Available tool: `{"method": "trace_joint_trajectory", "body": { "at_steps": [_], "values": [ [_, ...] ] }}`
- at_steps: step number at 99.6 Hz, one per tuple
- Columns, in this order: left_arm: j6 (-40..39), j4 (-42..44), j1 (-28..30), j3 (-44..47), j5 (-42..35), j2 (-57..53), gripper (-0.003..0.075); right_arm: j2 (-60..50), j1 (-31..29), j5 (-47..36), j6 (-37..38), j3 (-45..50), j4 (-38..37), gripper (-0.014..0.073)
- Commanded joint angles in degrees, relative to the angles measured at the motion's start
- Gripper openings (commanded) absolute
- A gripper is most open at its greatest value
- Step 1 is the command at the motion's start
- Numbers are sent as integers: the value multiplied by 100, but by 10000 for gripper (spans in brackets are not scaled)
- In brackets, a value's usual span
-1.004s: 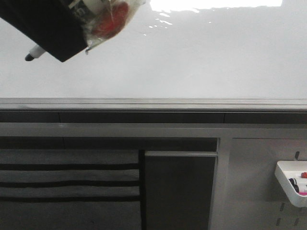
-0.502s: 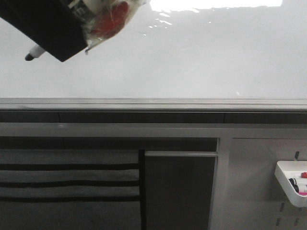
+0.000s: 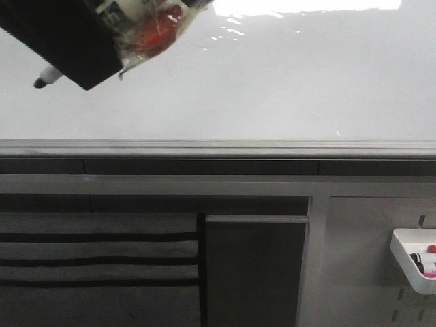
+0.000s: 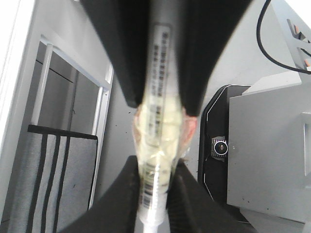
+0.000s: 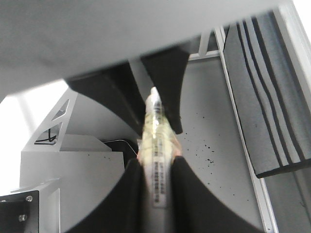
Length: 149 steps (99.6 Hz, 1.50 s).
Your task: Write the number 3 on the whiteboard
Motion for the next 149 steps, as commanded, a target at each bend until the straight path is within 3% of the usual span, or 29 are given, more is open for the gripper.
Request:
{"method": "trace_joint_trajectory", "body": {
  "at_steps": [1,11,25,35,49,61,82,95,110,133,149],
  "values": [
    [-46,-172,-48,-196,-230,-141,-13,-124,22,-56,-70,-200,170,-56],
    [-57,-172,-48,-196,-254,-141,62,-124,22,-56,-70,-200,170,-74],
    [-57,-172,23,-196,-350,-157,305,-136,22,-56,-70,-209,118,-74],
    [-57,-172,181,-208,-472,-257,415,-194,22,-121,-57,-209,-44,-74],
    [-372,-172,595,-208,-726,-643,421,-442,22,-476,613,-209,-620,-74],
    [-743,-172,1057,-154,-742,-1049,421,-788,-90,-683,1622,-195,-1428,-74],
    [-1064,-209,1693,628,-1152,-1964,421,-1685,-1137,-988,2615,618,-1650,-74],
    [-1154,-213,1840,1312,-1603,-2515,421,-2291,-1727,-1295,2700,1454,-1639,-74],
    [-1154,-213,1840,1736,-2170,-2773,421,-2641,-1797,-1670,2700,2074,-1639,-74],
    [-1154,-213,1840,1750,-2171,-2749,421,-2567,-1797,-1816,2700,2102,-1414,-74],
    [-1154,-213,1840,1750,-2171,-2747,421,-2003,-1797,-1714,2700,1559,-1376,-74]
  ]
}}
